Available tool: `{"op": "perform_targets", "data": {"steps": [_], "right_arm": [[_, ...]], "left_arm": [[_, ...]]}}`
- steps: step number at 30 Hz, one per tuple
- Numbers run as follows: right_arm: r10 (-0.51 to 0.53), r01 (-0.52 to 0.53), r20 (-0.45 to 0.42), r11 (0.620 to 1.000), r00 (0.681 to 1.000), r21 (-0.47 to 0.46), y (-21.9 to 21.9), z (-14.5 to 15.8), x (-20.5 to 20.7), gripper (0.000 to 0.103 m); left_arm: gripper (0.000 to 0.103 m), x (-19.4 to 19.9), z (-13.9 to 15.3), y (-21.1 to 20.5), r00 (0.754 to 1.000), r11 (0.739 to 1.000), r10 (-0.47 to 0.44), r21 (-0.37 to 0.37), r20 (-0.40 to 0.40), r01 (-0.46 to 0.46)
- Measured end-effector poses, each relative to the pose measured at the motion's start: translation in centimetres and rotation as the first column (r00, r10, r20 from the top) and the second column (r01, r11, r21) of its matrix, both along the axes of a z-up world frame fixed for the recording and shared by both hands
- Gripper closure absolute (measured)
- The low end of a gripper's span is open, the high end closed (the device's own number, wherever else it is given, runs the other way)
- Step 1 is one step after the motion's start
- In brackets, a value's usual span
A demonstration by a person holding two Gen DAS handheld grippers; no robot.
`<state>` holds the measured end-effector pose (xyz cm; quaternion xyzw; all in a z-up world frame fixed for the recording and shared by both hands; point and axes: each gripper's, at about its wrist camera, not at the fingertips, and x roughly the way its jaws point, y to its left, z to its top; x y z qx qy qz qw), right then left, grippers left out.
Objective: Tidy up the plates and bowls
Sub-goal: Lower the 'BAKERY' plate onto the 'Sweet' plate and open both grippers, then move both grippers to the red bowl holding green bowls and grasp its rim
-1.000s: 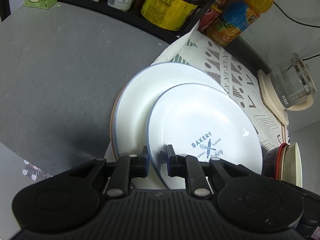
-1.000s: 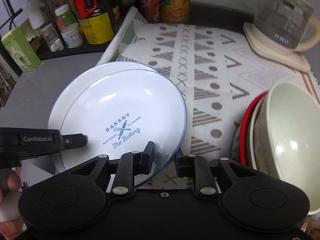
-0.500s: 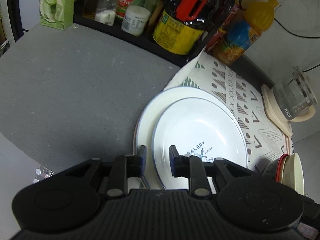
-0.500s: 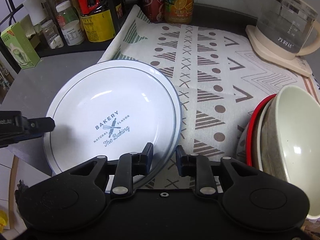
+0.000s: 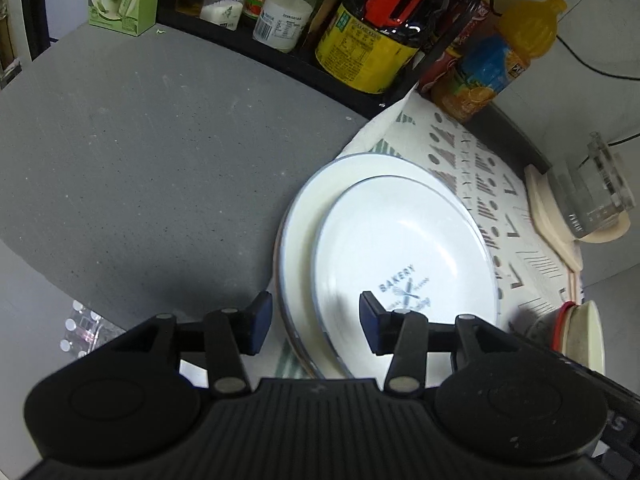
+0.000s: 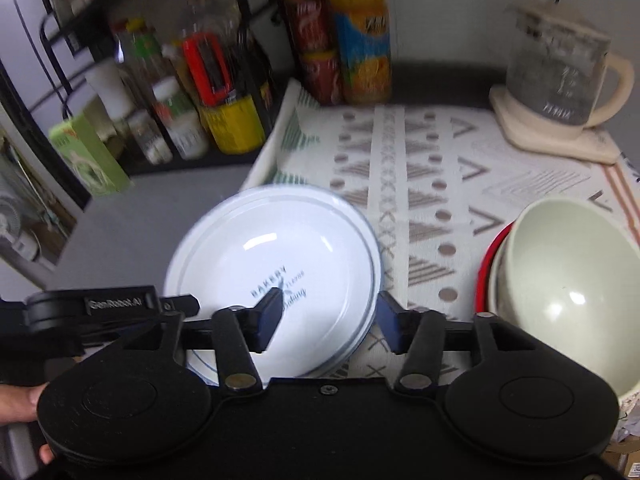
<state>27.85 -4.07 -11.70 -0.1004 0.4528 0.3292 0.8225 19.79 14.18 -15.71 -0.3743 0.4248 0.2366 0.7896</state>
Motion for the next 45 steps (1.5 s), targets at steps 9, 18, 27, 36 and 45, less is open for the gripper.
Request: {"op": "perform_targets", "data": {"steps": [9,18,27,36,45], "right_arm": [[-0.112,0.106,0.063,0.991,0.992,0.083,-3.7,2.9,0.8,0.010],[-0.270,0.259,0.102,0.959,0.957,0.112,-9.7,4.8,1.3,0.000],[-0.397,0.385,0.086,0.914,0.914,0.129,-14.5,4.7,2.4,0.000],[-0.442,0.431,0.054,0.891,0.895,0.142,-17.2,3.5,3.1,0.000],[-0.495,0.490,-0.003,0.859,0.869,0.149,-19.8,1.6,5.4,0.000]], "left_arm": [[0.030,0.7,3.6,-1.5,0.999,0.998,-0.046,0.047,0.020,0.045],[0.018,3.0,5.4,-4.9,0.986,0.989,-0.146,0.030,0.084,0.144],[0.016,4.8,6.0,-8.9,0.965,0.972,-0.231,-0.004,0.122,0.234],[0.013,7.1,6.7,-12.3,0.942,0.952,-0.305,0.009,0.142,0.307],[0.013,10.4,6.1,-15.2,0.919,0.927,-0.371,-0.006,0.133,0.375]]}}
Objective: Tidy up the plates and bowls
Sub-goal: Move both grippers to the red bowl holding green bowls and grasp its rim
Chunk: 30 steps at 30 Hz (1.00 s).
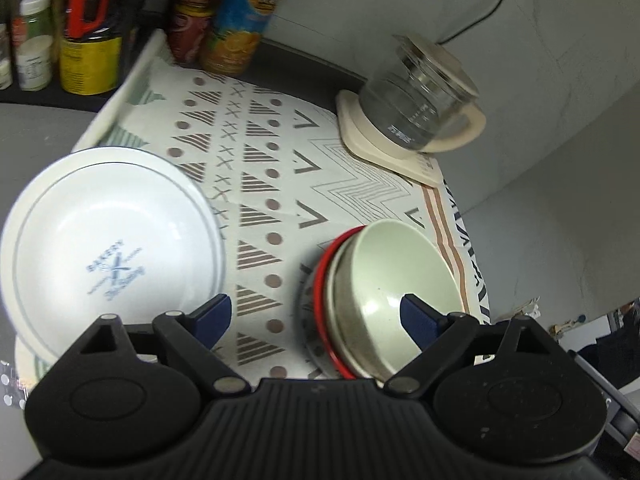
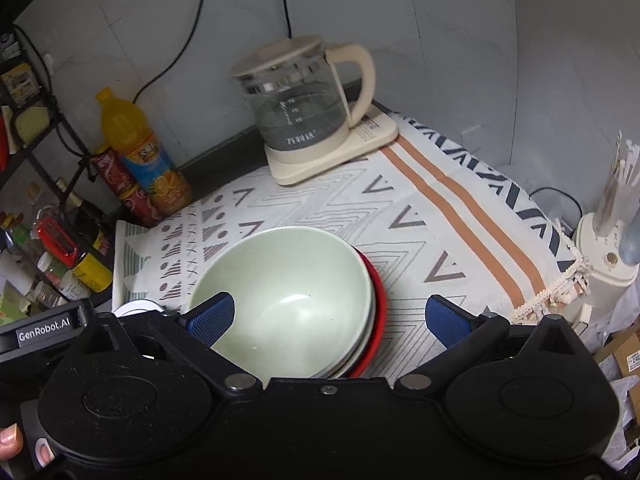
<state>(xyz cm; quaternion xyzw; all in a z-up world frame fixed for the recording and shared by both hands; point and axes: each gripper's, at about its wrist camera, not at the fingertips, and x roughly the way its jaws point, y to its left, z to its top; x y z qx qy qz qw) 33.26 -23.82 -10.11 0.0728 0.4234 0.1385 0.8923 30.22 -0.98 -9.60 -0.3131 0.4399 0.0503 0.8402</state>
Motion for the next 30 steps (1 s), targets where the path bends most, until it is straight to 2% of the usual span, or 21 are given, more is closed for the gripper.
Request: {"op": "perform_targets", "data": {"steps": [3,7,12,14,16,18,20,23,25,27,30], "right_arm": [[0.001,-0.001,-0.017,1.000,1.000,0.002,-0.2,-0.8,0.8,0.001],[0.007,-0.007,-0.047,1.000,0.999,0.004,-0.2,-1.9,1.9,0.002],[-0.007,0.008,-0.091,1.000,0.996,0.008,-0.5,-3.3,2.9,0.007],[-0.007,0.009,-0.103,1.000,0.995,0.010,-0.5,-3.7,3.2,0.011],[-0.003,0.005,-0.121,1.000,0.993,0.015,-0.5,-4.2,3.5,0.020],[0.001,0.002,-0.143,1.000,0.990,0.025,-0.5,-4.8,3.7,0.027],[0.000,0.003,-0.161,1.000,0.987,0.019,-0.5,-5.4,3.9,0.035],[-0.002,0.005,-0.191,1.000,0.982,0.016,-0.6,-6.3,4.1,0.048],[0.000,0.003,-0.212,1.000,0.977,0.016,-0.7,-6.8,4.2,0.061],[0.007,-0.001,-0.234,1.000,0.972,0.026,-0.6,-7.3,4.3,0.068],[0.013,-0.011,-0.246,1.000,0.969,0.007,-0.3,-7.8,4.3,0.069]], "left_arm": [[0.013,1.1,-0.7,-0.5,1.000,1.000,-0.015,-0.022,-0.016,0.014],[0.014,2.6,-1.4,-1.5,0.998,0.999,-0.052,-0.005,-0.032,0.052],[0.014,4.2,-2.4,-2.0,0.995,0.997,-0.081,-0.020,-0.052,0.080],[0.016,4.7,-2.7,-2.2,0.994,0.995,-0.094,-0.022,-0.053,0.092],[0.017,5.2,-3.1,-2.3,0.993,0.994,-0.101,-0.034,-0.060,0.100],[0.023,5.5,-3.6,-2.4,0.992,0.993,-0.109,-0.045,-0.062,0.106],[0.034,5.9,-4.2,-2.6,0.990,0.992,-0.118,-0.057,-0.074,0.113],[0.038,6.3,-4.8,-2.8,0.990,0.993,-0.109,-0.050,-0.090,0.105],[0.041,6.5,-5.1,-2.8,0.990,0.994,-0.107,-0.042,-0.096,0.103],[0.049,6.7,-5.4,-2.6,0.988,0.995,-0.103,-0.029,-0.111,0.100],[0.063,6.8,-6.3,-2.2,0.986,0.996,-0.091,-0.031,-0.140,0.087]]}}
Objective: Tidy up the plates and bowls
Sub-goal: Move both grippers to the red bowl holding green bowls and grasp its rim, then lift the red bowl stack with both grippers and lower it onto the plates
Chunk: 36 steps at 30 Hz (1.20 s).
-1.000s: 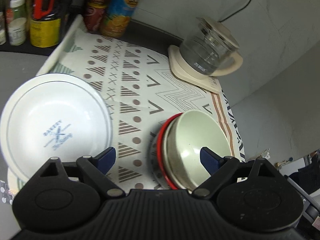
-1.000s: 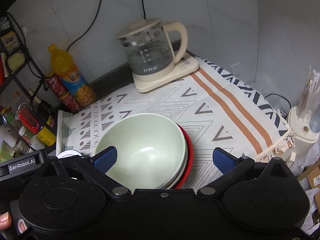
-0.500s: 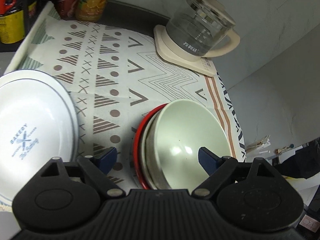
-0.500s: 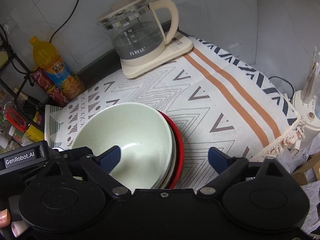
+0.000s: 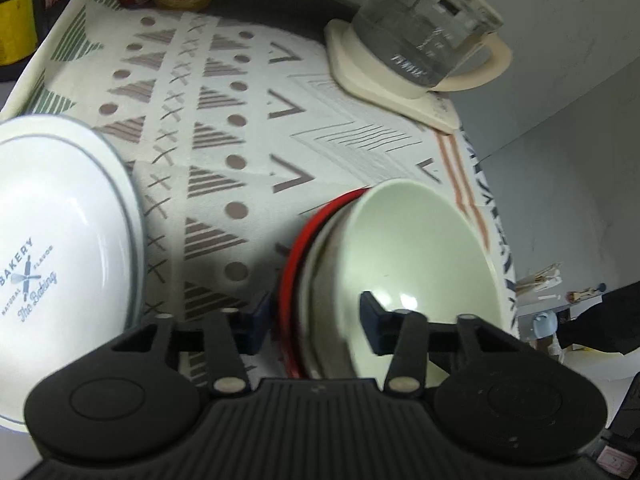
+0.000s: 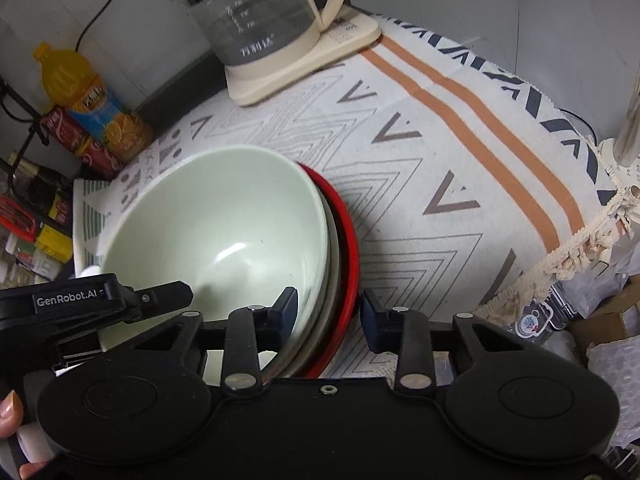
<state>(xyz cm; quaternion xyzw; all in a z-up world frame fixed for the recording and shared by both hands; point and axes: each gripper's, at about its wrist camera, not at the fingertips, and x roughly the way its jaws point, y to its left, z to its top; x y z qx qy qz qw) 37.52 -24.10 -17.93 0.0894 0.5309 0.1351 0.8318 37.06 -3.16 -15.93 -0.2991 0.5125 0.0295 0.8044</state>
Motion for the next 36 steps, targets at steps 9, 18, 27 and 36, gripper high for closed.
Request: {"op": "perform_targets", "data": {"steps": [9,18,27,36], "right_arm": [[0.022,-0.021,0.022,0.999,1.000,-0.031,0.6,0.1,0.1,0.072],[0.062,-0.060,0.096,0.998,0.993,-0.026,2.2,3.1,0.1,0.072],[0.119,-0.120,0.139,0.993,0.983,-0.001,5.2,5.9,-0.1,0.072],[0.204,-0.212,0.176,0.977,0.963,0.033,8.9,8.0,-1.3,0.072]], "left_arm": [[0.073,-0.3,-1.0,0.2,1.000,1.000,-0.006,0.005,-0.012,0.006],[0.074,-1.1,1.1,1.1,0.999,1.000,0.016,0.001,0.037,-0.016],[0.074,-2.3,4.5,4.0,0.992,0.997,0.071,0.014,0.107,-0.073],[0.074,-4.7,7.5,7.5,0.974,0.987,0.148,0.033,0.169,-0.156]]}}
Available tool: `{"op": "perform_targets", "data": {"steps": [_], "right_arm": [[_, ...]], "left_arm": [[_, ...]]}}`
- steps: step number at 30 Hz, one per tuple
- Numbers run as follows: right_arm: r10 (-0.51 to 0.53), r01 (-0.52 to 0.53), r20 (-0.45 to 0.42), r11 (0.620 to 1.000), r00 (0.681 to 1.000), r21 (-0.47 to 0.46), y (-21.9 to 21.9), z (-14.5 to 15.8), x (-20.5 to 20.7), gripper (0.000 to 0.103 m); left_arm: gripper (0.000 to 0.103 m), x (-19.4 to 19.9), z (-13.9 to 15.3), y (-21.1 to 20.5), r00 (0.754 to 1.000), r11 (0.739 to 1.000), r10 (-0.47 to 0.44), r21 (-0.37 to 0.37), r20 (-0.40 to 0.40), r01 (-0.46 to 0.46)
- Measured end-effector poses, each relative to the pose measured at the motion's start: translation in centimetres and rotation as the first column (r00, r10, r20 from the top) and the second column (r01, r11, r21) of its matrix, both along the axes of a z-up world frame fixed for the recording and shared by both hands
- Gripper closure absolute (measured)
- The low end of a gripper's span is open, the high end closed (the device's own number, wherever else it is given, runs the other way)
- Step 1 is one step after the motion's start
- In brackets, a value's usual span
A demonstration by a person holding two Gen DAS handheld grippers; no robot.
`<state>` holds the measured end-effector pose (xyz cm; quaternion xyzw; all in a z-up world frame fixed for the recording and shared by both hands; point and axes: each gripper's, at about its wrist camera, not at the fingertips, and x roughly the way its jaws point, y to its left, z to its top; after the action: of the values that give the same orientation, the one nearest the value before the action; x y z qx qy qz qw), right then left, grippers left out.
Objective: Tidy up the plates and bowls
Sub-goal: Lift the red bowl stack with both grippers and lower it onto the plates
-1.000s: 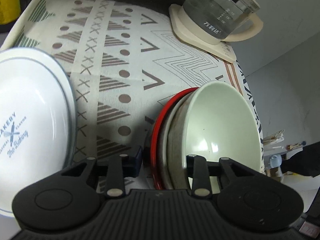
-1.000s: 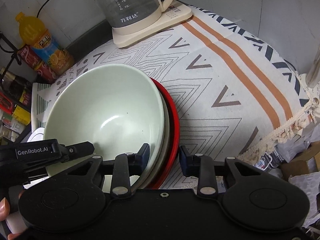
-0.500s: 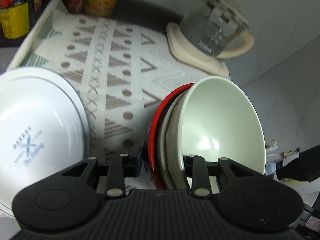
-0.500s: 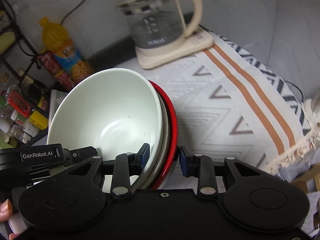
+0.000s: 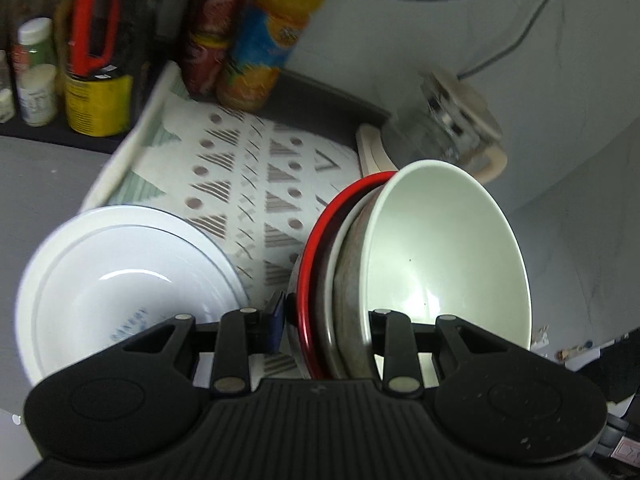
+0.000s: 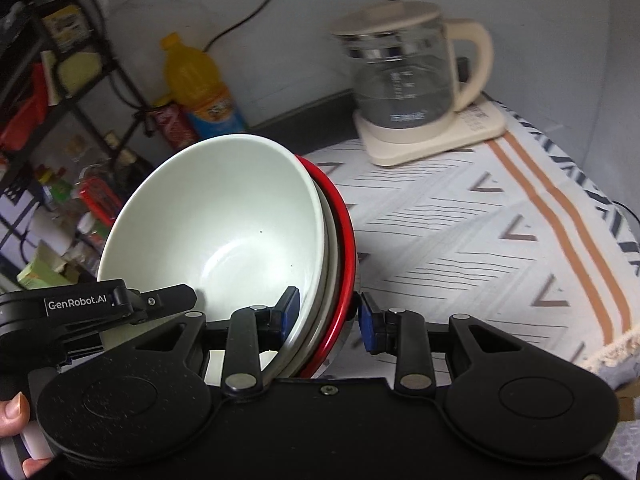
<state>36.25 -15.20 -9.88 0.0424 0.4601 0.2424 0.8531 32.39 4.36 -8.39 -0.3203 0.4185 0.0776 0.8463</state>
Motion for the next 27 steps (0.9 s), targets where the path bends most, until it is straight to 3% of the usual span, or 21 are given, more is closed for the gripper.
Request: {"op": "perform_targets", "data": {"steps": [12,27], "right_arm": [[0.113,-0.112,-0.017,0.993,0.993,0.022,4.4,-0.1,-2.4,0.072],[0.232,-0.232,-0.068,0.973,0.970,0.008,10.1,-2.0,-4.0,0.072]], "left_arm": [[0.074,-5.2,0.5,3.8,0.992,0.991,0.130,0.011,-0.005,-0.130],[0.074,-10.1,-1.0,8.7,0.961,0.962,0.272,0.006,-0.054,-0.272]]}}
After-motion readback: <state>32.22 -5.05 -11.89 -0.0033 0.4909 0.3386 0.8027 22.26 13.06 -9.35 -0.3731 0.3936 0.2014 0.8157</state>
